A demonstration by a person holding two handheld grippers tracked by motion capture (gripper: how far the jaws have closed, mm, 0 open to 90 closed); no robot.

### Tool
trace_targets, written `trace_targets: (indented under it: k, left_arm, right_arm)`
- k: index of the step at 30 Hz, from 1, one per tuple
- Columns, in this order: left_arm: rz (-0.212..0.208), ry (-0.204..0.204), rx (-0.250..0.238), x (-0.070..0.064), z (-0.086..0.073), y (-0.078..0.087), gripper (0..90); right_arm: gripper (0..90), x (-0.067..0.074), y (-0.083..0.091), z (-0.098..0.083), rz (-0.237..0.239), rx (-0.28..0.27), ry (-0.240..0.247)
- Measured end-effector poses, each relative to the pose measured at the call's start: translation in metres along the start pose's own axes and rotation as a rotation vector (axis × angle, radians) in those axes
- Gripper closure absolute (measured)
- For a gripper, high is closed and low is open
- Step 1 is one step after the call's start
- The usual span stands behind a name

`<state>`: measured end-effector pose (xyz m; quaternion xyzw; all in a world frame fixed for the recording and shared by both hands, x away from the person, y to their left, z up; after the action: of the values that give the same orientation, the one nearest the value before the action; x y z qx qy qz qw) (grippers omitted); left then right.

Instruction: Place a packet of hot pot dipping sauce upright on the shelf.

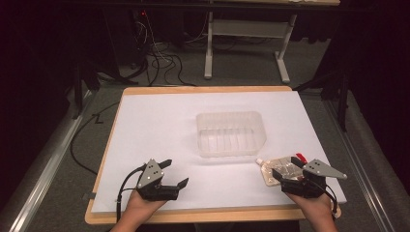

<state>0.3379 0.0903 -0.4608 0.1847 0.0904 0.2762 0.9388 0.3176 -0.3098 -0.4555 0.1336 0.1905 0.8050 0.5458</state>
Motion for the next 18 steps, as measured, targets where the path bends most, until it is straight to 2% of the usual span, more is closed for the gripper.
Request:
trace_targets:
  k: [2,7,8,9,12,15,18]
  left_arm:
    - [-0.005,-0.007,0.005,-0.001,0.001,-0.001,15.8]
    - [-0.008,-0.011,0.008,-0.002,0.0,-0.001,15.8]
    - [-0.008,-0.011,0.008,-0.002,0.0,-0.001,15.8]
    - [-0.007,-0.009,0.004,-0.001,0.001,-0.001,15.8]
    - [-0.006,-0.01,0.0,-0.001,0.001,0.0,15.8]
    - [-0.006,-0.018,-0.005,0.0,0.001,0.002,15.8]
    - [-0.008,-0.019,-0.007,0.0,0.002,0.003,15.8]
  right_arm:
    - [15.1,-0.001,0.0,-0.003,0.003,0.014,0.0]
    - [25.2,0.006,-0.006,-0.014,0.055,0.09,0.02]
    - [25.2,0.006,-0.006,-0.014,0.055,0.09,0.02]
    - [28.8,0.008,-0.01,-0.018,0.059,0.122,0.041]
    - [34.1,0.012,-0.013,-0.022,0.07,0.148,0.046]
    - [36.2,0.012,-0.016,-0.025,0.061,0.172,0.064]
    - [37.8,0.013,-0.018,-0.029,0.061,0.198,0.061]
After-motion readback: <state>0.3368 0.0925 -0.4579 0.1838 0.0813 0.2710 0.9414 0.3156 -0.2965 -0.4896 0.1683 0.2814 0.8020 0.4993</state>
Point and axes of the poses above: each handheld gripper's, and its own axes: y roughly backward along the jaws, z roughly out of its top, x roughly to its left, the point moved 5 cm from there along -y, roughly forward along the jaws, and after that the axes turned 5 degrees about -z, right-handed, at the moved point
